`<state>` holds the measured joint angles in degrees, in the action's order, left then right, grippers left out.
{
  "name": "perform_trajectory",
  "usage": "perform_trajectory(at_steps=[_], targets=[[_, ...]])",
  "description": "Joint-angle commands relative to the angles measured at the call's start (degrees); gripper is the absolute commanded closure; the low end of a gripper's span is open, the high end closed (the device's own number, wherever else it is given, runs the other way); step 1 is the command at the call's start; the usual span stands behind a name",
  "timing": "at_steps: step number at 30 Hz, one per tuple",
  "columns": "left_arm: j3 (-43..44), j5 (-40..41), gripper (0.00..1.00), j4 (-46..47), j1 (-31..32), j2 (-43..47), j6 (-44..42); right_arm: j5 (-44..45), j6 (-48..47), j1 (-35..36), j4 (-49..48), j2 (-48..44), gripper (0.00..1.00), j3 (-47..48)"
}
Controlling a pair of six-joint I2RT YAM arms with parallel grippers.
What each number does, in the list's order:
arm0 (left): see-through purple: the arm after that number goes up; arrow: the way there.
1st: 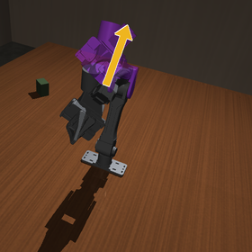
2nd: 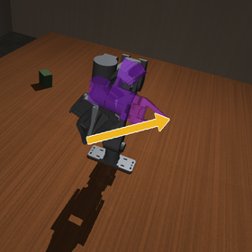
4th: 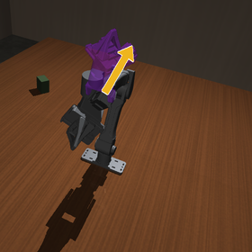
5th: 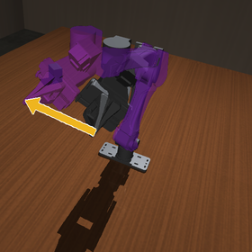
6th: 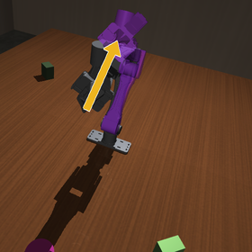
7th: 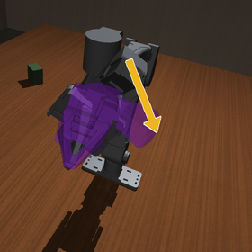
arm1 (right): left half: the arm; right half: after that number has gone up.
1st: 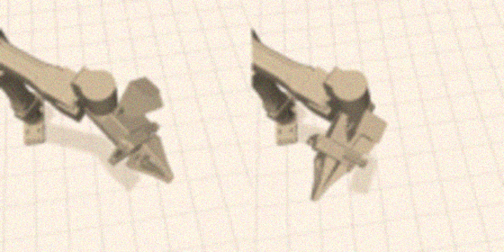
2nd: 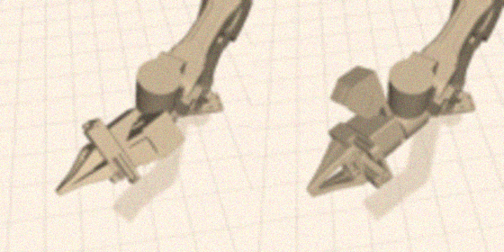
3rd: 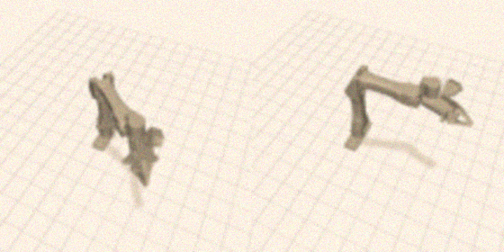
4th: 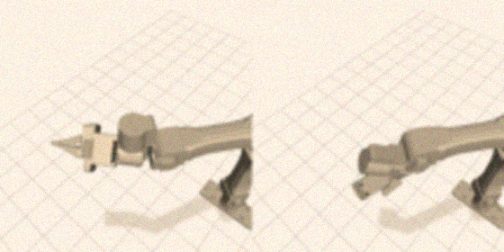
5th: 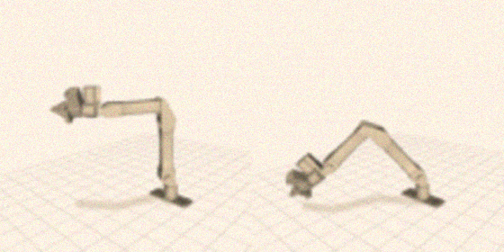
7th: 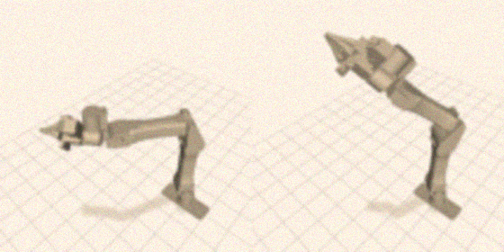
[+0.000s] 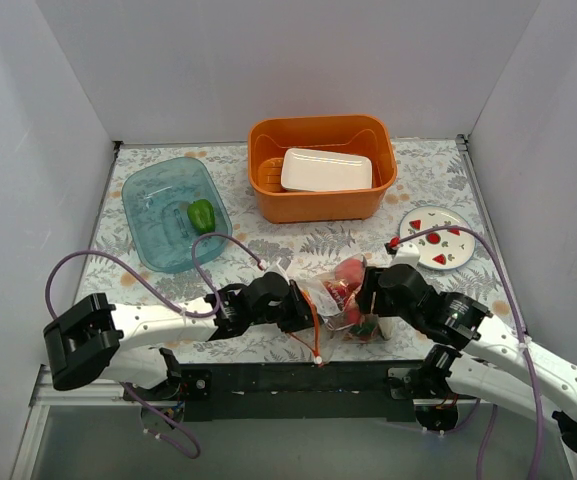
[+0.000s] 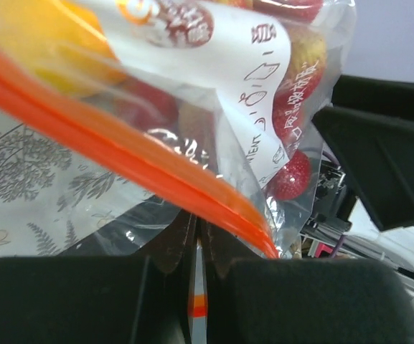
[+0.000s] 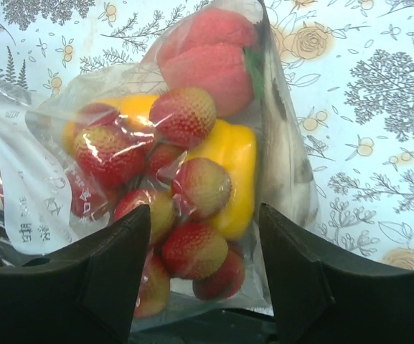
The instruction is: Open the zip-top bag and remove the fake food
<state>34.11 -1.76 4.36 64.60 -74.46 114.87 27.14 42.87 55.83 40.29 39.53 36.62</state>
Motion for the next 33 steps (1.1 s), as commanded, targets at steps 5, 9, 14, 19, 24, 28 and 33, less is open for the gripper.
perform_trajectory(at_steps=[5, 9, 14, 19, 24, 28, 33], targets=[[0.4, 4.2, 1.0, -10.6, 0.2, 5.9, -2.3, -7.1, -2.4, -6.0, -13.9, 1.4, 0.77, -5.1], [1.6, 6.1, 1.0, -15.1, 0.2, 7.9, -4.4, -5.2, -2.5, -8.1, -12.6, 1.4, 0.99, -4.8], [2.2, 10.2, 1.0, -20.4, 0.1, 12.7, -6.0, -1.8, -3.7, -8.5, -9.4, 2.0, 0.99, -2.4], [2.9, 13.3, 1.0, -23.1, 0.2, 15.1, -7.3, -2.1, -4.6, -8.5, -8.8, 2.2, 0.99, -1.5], [7.1, 18.3, 1.0, -27.3, -0.3, 15.0, -11.6, -6.6, -10.1, -8.4, -11.0, 0.2, 0.99, -0.6], [11.2, 21.4, 1.0, -27.7, -0.3, 13.0, -18.0, -9.4, -13.9, -8.1, -12.5, -0.9, 0.99, 1.1], [16.3, 20.8, 1.0, -29.8, -1.6, 6.4, -23.5, -10.4, -16.8, -5.9, -14.2, -0.1, 0.99, 2.1]])
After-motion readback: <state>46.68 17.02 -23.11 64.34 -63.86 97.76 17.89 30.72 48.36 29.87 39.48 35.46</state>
